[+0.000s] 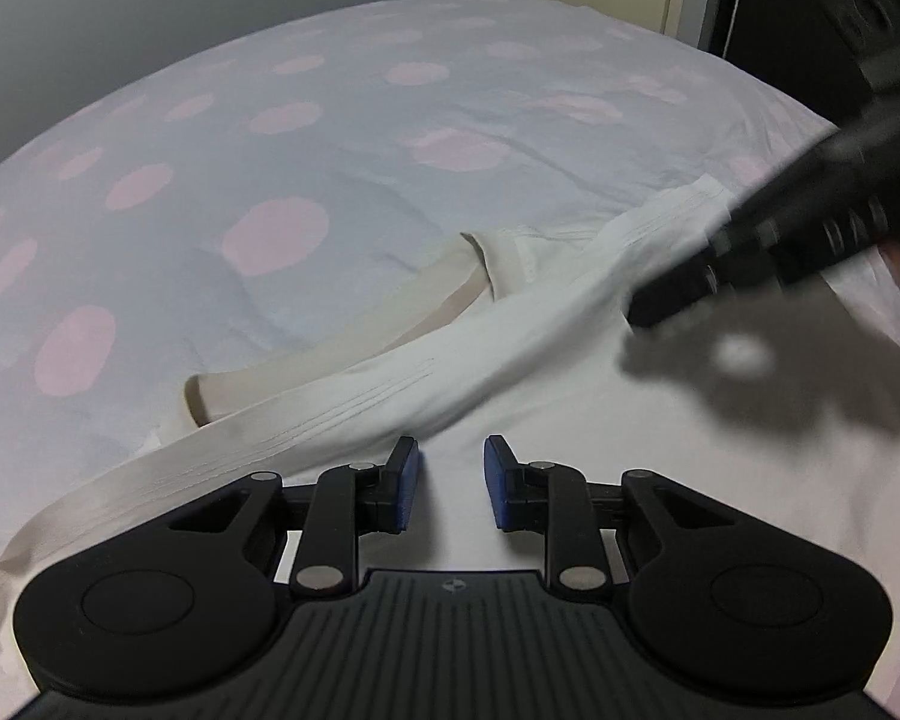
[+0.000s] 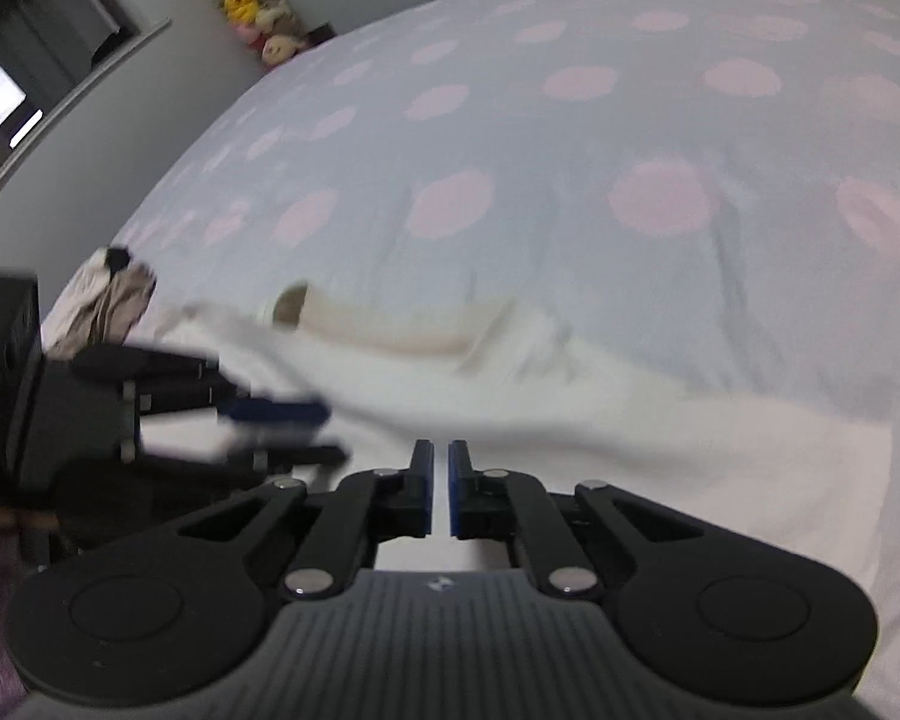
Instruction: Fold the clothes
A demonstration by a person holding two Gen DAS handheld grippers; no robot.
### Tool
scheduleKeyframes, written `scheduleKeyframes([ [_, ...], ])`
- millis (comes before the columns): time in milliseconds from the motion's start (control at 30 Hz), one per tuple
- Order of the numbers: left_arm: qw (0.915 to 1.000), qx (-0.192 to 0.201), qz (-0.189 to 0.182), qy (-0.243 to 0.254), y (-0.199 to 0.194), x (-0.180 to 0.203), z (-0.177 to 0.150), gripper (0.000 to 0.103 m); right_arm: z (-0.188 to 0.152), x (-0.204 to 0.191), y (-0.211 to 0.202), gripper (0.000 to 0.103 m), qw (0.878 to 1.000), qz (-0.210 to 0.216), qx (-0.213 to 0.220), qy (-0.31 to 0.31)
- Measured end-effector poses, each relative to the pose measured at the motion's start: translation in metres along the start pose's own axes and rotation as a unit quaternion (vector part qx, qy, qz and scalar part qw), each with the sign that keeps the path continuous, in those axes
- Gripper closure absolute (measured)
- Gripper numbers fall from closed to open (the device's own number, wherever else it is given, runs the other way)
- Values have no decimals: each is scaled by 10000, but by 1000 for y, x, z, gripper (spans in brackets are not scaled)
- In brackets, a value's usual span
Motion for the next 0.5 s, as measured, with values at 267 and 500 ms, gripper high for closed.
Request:
scheduleKeyframes([
  [267, 9991, 403, 126, 103, -23, -17, 24, 71, 2, 3, -13, 79, 9989, -240, 291, -293],
  [500, 9947, 252, 362, 924, 3, -19, 27, 57, 29, 23, -5, 65, 9913, -752, -31, -1083],
])
Point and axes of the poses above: each gripper's, at about its wrist camera, not at the fingertips, and y roughly the way its jaws point, x to its right, z to its top, the point moved 10 cm from there along y, roughly the way its jaws point, and after that the axes turned 13 degrees about z, right-handed, at the moved point
